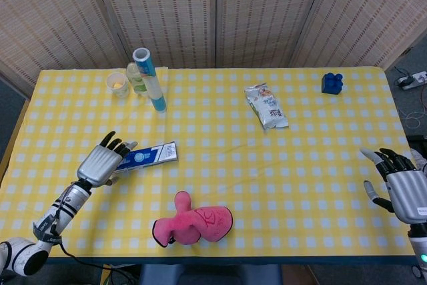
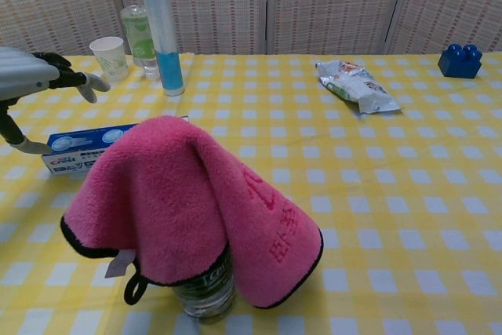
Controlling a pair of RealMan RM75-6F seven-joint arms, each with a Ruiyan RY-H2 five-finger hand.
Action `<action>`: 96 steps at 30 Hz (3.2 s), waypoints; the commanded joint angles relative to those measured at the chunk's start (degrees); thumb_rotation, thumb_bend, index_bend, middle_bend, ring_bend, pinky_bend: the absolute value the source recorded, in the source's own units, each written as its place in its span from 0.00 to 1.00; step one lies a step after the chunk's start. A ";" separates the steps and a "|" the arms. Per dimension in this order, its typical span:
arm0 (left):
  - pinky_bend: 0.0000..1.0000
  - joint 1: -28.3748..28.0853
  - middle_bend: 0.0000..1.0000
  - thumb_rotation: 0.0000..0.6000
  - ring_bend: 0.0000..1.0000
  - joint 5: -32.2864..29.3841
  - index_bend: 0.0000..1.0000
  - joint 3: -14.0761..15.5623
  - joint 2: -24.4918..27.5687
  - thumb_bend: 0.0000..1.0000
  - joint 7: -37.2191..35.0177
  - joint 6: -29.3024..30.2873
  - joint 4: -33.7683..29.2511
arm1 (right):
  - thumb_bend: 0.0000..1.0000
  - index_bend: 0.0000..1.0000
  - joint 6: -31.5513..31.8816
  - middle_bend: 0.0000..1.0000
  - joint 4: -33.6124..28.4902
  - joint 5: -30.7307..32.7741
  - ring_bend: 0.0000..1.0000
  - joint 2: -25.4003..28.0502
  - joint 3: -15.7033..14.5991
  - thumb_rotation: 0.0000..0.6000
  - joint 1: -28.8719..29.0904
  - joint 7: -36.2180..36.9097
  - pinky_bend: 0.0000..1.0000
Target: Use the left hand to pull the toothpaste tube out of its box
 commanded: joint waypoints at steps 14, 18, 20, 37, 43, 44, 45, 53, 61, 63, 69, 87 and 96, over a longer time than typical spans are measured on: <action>0.00 -3.84 0.15 1.00 0.15 -18.27 0.19 -2.13 -5.36 0.21 11.14 -7.23 4.76 | 0.37 0.18 0.99 0.28 1.08 -0.12 0.17 -0.22 -0.28 1.00 -0.75 1.41 0.24; 0.00 -4.86 0.16 0.99 0.15 -21.24 0.20 -1.99 -5.81 0.21 13.23 -7.51 4.36 | 0.37 0.18 1.31 0.28 1.28 -0.16 0.17 -0.17 -0.29 1.00 -0.96 1.69 0.24; 0.00 -5.40 0.18 0.96 0.16 -22.66 0.22 -1.98 -6.14 0.21 14.08 -7.49 4.26 | 0.37 0.18 1.40 0.28 1.40 -0.13 0.17 -0.20 -0.28 1.00 -1.03 1.81 0.24; 0.00 -9.29 0.35 1.00 0.29 -32.67 0.37 -1.53 -9.66 0.22 18.00 -7.28 6.83 | 0.37 0.18 1.08 0.28 2.37 0.48 0.17 -0.41 -0.22 1.00 -1.18 2.73 0.24; 0.00 -9.76 0.41 1.00 0.32 -32.74 0.42 -0.35 -10.21 0.22 19.91 -5.19 8.28 | 0.37 0.18 0.86 0.28 2.68 0.54 0.17 -0.50 -0.22 1.00 -1.12 3.03 0.24; 0.00 -9.74 0.42 1.00 0.32 -32.70 0.43 -0.07 -10.16 0.22 20.28 -4.89 8.32 | 0.37 0.18 0.85 0.28 2.74 0.57 0.17 -0.51 -0.20 1.00 -1.11 3.07 0.24; 0.00 -9.72 0.42 1.00 0.32 -32.75 0.43 0.21 -10.05 0.22 20.64 -4.67 8.29 | 0.37 0.18 0.81 0.28 2.81 0.62 0.17 -0.53 -0.20 1.00 -1.11 3.14 0.24; 0.00 -9.37 0.42 1.00 0.32 -31.08 0.43 1.61 -6.40 0.22 24.03 0.22 4.50 | 0.37 0.18 0.88 0.28 3.36 0.20 0.17 -0.78 -0.27 1.00 -1.03 3.78 0.24; 0.00 -8.64 0.42 1.00 0.32 -25.80 0.42 2.57 1.16 0.22 30.09 9.21 -4.59 | 0.37 0.18 1.66 0.28 4.03 -0.21 0.17 -0.99 -0.39 1.00 -1.39 4.69 0.24; 0.00 -8.32 0.42 1.00 0.32 -24.55 0.42 2.60 2.48 0.22 30.86 10.82 -6.48 | 0.37 0.18 1.73 0.28 4.24 -0.29 0.17 -1.07 -0.44 1.00 -1.44 4.94 0.24; 0.00 -6.92 0.42 1.00 0.32 -20.77 0.42 1.82 6.54 0.22 31.14 15.09 -11.28 | 0.37 0.18 2.29 0.28 4.84 -0.69 0.17 -1.16 -0.47 1.00 -1.61 5.73 0.24; 0.00 0.25 0.42 1.00 0.31 -14.08 0.42 0.31 17.11 0.22 23.48 20.55 -15.91 | 0.37 0.18 2.12 0.28 4.93 -1.66 0.17 -0.85 -0.33 1.00 -0.93 6.31 0.24; 0.00 4.24 0.42 1.00 0.31 -11.61 0.42 -0.35 19.28 0.22 17.94 21.61 -13.81 | 0.37 0.18 1.19 0.28 4.25 -2.07 0.17 -0.96 -0.36 1.00 -0.14 5.42 0.24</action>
